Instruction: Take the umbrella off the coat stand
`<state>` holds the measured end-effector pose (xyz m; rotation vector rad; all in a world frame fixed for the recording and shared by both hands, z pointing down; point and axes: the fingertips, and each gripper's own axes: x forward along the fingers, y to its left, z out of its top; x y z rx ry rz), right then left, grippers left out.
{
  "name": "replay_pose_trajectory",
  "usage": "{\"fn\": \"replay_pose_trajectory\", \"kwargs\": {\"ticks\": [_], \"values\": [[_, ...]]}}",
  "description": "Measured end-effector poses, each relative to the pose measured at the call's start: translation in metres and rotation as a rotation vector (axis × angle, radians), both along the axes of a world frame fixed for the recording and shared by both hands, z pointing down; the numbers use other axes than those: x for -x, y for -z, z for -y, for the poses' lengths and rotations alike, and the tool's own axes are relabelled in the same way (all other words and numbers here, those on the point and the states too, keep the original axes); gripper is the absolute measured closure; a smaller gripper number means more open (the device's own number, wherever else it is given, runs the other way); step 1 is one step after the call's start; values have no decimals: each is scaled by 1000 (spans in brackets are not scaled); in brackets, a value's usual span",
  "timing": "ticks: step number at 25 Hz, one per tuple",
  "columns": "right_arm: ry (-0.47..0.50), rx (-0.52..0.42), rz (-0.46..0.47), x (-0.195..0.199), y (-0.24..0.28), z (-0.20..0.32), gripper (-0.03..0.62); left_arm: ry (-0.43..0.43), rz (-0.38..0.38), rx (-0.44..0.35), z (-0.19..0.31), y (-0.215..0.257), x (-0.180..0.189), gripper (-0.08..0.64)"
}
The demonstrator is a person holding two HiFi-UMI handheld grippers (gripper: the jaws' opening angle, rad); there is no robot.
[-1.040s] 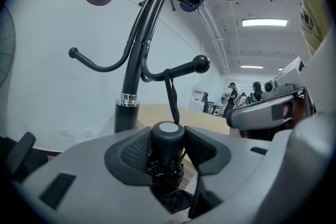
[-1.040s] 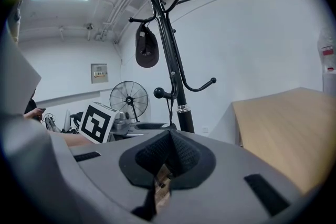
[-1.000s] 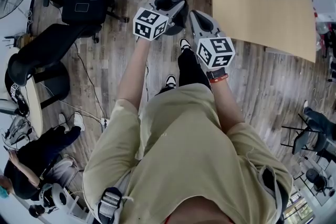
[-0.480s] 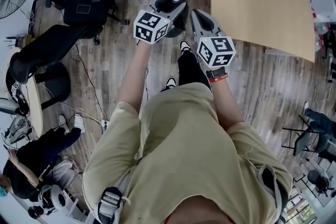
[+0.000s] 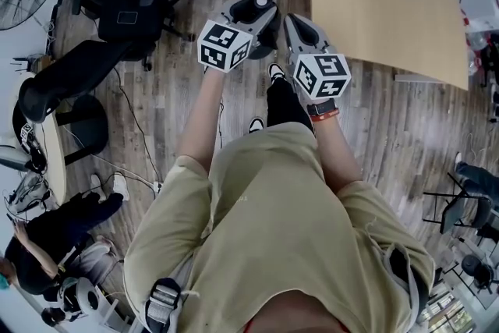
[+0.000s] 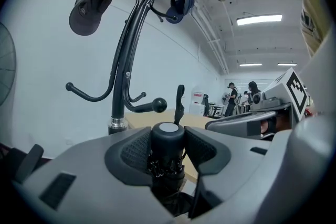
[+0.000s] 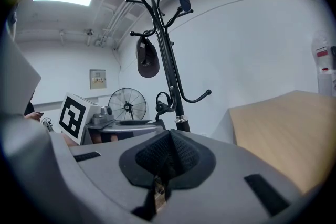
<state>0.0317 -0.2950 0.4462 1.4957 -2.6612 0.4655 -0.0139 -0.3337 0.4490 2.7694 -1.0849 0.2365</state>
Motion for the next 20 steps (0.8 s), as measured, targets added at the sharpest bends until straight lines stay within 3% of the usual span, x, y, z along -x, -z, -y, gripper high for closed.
{"fn": "replay_pose_trajectory", "kwargs": {"ticks": [12,20], "values": [[-28,-52,-3,-12,25,-30,577,128,11,39,-54,19,12,353],[-69,-81,-31,-21,36,-61,577,262,-30,23,-105,37,28,353]]}}
